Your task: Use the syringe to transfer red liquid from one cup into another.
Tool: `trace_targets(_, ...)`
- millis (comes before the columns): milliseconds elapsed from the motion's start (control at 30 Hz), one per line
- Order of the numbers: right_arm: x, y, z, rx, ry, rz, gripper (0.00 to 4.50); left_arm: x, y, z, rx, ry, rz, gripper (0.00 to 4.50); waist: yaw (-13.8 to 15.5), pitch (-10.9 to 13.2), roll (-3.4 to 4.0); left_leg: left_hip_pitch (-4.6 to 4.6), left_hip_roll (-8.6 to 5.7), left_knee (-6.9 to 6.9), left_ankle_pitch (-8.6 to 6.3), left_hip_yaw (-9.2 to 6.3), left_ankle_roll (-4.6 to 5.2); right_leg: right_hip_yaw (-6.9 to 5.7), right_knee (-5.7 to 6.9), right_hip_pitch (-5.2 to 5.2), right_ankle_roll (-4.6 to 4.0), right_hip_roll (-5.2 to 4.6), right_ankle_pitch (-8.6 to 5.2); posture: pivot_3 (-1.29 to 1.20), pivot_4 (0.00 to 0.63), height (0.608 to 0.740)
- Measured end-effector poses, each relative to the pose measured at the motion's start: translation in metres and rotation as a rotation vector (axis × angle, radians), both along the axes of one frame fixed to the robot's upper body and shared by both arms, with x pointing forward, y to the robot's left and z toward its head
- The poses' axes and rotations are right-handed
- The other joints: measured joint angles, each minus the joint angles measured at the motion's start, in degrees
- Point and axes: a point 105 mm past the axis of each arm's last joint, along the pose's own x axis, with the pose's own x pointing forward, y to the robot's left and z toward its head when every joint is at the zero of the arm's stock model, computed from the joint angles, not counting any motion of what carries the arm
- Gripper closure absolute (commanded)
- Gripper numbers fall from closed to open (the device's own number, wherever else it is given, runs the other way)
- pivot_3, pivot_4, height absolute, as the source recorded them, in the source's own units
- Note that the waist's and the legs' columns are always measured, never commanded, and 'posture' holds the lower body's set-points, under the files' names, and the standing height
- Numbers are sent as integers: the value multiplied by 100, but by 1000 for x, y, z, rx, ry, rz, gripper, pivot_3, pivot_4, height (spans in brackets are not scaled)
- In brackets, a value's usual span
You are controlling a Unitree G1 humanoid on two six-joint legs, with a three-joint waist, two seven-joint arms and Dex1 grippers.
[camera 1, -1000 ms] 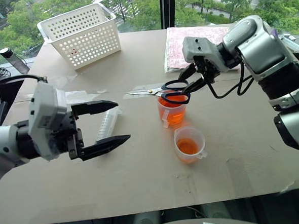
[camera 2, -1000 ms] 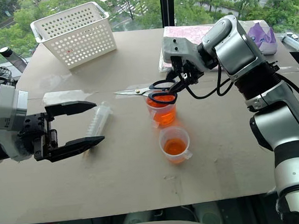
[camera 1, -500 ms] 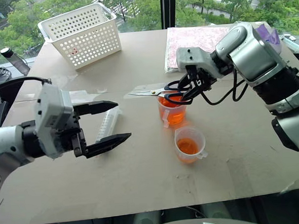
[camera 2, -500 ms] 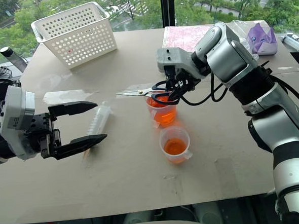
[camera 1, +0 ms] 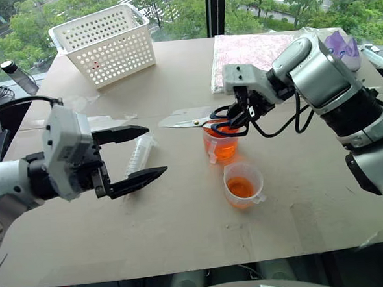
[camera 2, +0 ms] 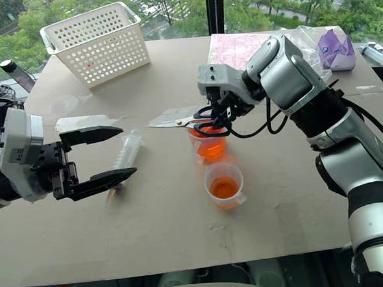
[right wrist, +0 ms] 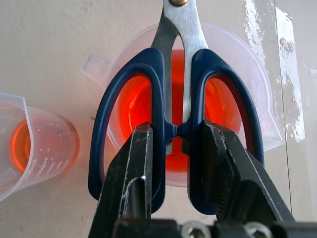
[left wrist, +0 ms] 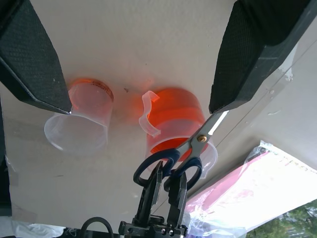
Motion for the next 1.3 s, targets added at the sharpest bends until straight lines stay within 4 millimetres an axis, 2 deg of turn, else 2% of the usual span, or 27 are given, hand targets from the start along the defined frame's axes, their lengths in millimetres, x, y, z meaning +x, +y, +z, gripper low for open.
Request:
trace_targets(167,3,-28,34,79,-55,-67,3643,3,-8,11,-28,-41,-31,0,30,1,-8,-2,-1,0,0,-1,0,-1,-3,0,0,-2,0,0,150,740)
trace_targets(200,1,-47,39,79,-71,-101,3643,4,-15,18,-41,-68,-57,0,79,3,-14,-7,-2,2,0,-10,1,-5,-3,-2,0,-3,0,0,150,740)
trace_targets(300,1,-81,39,84,-74,-199,3643,7,-26,31,-79,-107,-93,0,57,0,-20,-6,-4,3,-1,-1,1,3,-7,6,0,-5,0,0,150,740)
trace_targets(433,8,-132,15,47,-33,-385,3643,9,-40,32,-130,-89,-142,0,-7,0,-20,-4,-4,3,1,10,2,15,0,5,0,0,0,0,150,740)
trace_targets(500,6,-179,-8,-11,6,-538,3643,12,-49,35,-166,-95,-180,0,24,1,-21,-3,-3,4,1,7,2,10,0,6,0,3,0,0,150,740)
trace_targets(533,6,-191,-16,-19,28,-588,3643,13,-51,33,-171,-87,-183,0,23,1,-20,-3,-3,4,1,10,2,13,0,6,1,2,0,0,150,740)
trace_targets(567,6,-193,-17,-20,32,-594,3643,14,-51,33,-171,-86,-183,0,21,1,-20,-3,-3,4,1,12,2,14,0,6,1,2,0,0,150,740)
trace_targets(600,5,-203,-30,-27,66,-643,3643,17,-52,30,-176,-67,-180,0,-6,1,-20,-3,-3,4,1,17,3,20,1,3,1,4,0,0,150,740)
trace_targets(633,5,-212,-40,-26,88,-688,2643,20,-55,27,-176,-58,-186,0,-47,1,-20,2,1,5,1,26,3,32,3,5,1,11,0,0,150,740)
trace_targets(667,5,-217,-45,-32,90,-709,2531,21,-56,25,-174,-50,-189,0,-63,1,-19,2,2,5,2,28,2,33,4,4,1,13,0,0,150,740)
trace_targets(700,7,-221,-50,-37,82,-726,2103,22,-57,24,-169,-49,-189,0,-82,1,-20,4,3,6,2,28,2,32,4,5,1,14,0,0,150,740)
trace_targets(767,9,-224,-57,-29,75,-742,1021,26,-54,25,-172,-50,-178,0,-106,1,-20,6,4,7,2,30,1,35,4,5,1,16,0,0,150,740)
trace_targets(833,11,-224,-62,-29,71,-737,246,29,-51,24,-168,-47,-163,0,-111,1,-20,6,5,8,2,30,1,34,4,5,1,16,0,0,150,740)
trace_targets(867,11,-224,-63,-32,69,-733,117,31,-50,24,-165,-47,-155,0,-106,1,-20,6,4,8,2,30,1,34,4,5,2,15,0,0,150,740)
trace_targets(967,5,-218,-62,-21,73,-674,117,43,-32,18,-104,-32,-30,0,-95,2,-20,5,5,7,2,28,1,33,1,4,2,15,0,0,150,740)
trace_targets(1033,3,-207,-51,39,48,-611,117,53,-18,8,-53,-2,87,0,-97,3,-20,5,5,7,2,28,1,34,1,5,3,14,0,0,150,740)
trace_targets(1133,-9,-158,-5,340,4,-374,117,66,3,-6,-15,56,290,0,-111,3,-23,6,9,7,2,24,1,33,6,6,3,18,0,0,150,740)
trace_targets(1200,-28,-121,27,546,-7,-176,117,72,13,-12,7,90,404,0,-94,3,-25,6,10,8,2,16,1,27,7,8,3,17,0,0,150,740)
trace_targets(1300,-55,-96,49,685,2,13,117,77,20,-19,21,145,514,0,9,2,-36,4,9,10,1,14,1,23,5,9,4,13,1,0,150,740)
